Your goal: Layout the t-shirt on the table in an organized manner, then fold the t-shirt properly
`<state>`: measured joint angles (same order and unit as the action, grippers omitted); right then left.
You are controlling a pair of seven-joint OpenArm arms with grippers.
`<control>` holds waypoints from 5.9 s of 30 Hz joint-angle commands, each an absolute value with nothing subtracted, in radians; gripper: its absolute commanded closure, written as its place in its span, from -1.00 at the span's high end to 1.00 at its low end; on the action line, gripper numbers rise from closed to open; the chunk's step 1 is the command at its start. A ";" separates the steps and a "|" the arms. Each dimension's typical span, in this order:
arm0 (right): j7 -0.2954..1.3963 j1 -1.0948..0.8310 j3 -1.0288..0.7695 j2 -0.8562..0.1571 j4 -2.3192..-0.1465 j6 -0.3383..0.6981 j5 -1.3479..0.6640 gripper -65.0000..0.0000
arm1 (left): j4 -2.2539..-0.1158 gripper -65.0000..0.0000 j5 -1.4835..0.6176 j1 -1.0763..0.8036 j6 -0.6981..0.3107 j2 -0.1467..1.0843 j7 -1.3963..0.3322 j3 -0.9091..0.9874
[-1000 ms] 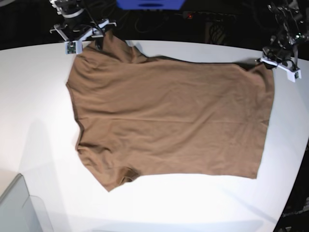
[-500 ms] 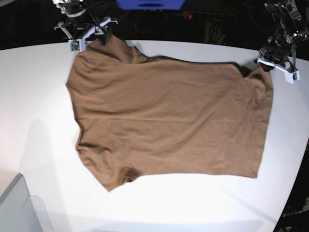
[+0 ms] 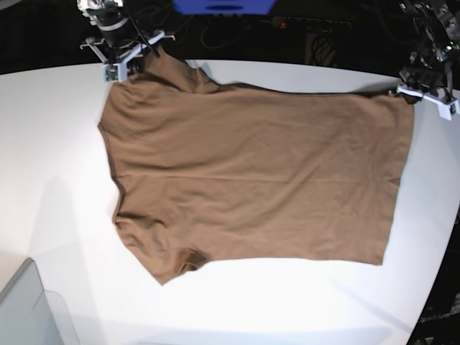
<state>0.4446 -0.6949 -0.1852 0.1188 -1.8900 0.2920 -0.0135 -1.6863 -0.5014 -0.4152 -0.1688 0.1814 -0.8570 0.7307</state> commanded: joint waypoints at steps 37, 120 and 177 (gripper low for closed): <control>0.423 -0.340 -0.216 0.094 -1.943 0.300 -0.022 -1.00 | -1.670 -1.00 -0.503 -0.182 -0.170 0.197 -0.843 0.737; 0.414 -0.189 -0.295 0.025 -1.728 0.302 -0.028 -0.08 | -1.399 -0.40 -0.506 -0.015 -0.170 0.197 -0.831 0.814; 0.412 -0.509 -0.352 0.028 -1.847 0.305 -0.030 -1.00 | -1.583 -1.00 -0.513 -0.282 -0.170 0.209 -0.748 0.696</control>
<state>0.4328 -0.5030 -0.3477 0.0307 -1.8282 0.3031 -0.0246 -1.5635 -0.5076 -0.2775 -0.1684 0.1959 -0.7654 0.6899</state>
